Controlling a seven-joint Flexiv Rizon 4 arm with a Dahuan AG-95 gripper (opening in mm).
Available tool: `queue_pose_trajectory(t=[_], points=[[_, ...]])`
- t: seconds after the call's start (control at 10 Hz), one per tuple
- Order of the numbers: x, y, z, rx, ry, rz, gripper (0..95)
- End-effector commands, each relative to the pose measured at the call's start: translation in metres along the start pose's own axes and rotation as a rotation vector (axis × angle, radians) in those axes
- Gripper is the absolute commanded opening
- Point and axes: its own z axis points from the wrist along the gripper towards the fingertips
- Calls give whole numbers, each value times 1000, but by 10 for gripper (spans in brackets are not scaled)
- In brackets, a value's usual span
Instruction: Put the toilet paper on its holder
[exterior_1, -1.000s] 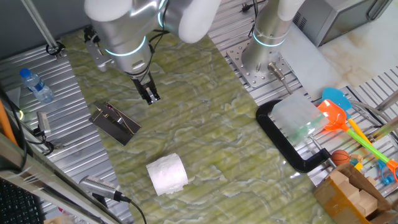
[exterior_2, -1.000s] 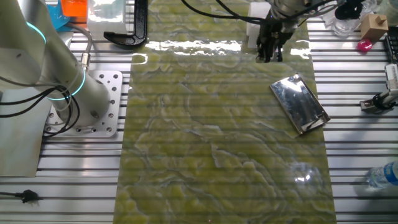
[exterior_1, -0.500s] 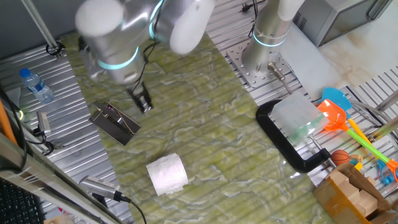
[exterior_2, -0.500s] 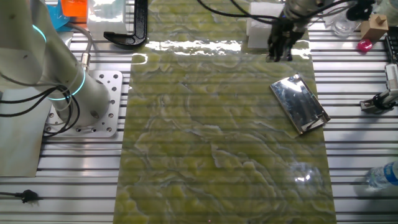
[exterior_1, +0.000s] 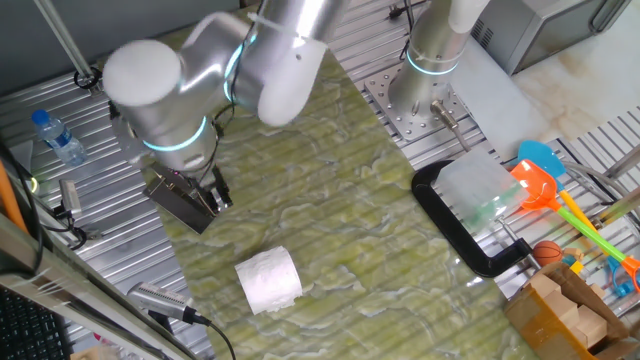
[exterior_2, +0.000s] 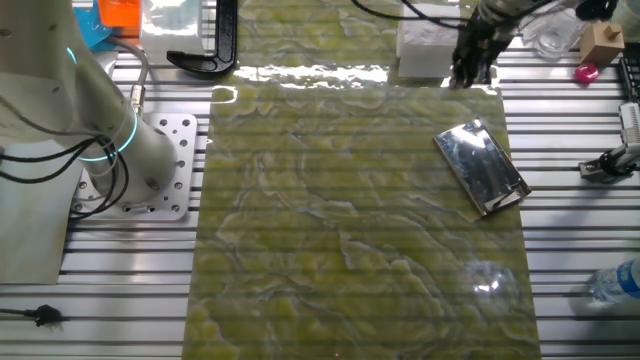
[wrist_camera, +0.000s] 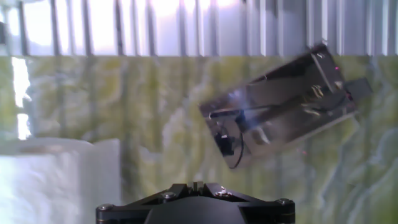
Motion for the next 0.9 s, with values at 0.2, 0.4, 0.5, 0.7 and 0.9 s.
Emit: queue_pose_trajectory(t=[0.2,0.4,0.5,0.7,0.9], points=[[-19,21,-15,-21,6,-4,0],[-26,30,-14,-51,46,52,0],[-29,35,-13,-63,81,102,0],[-29,35,-14,-56,39,80,0],[-29,35,-14,-38,-6,46,0]])
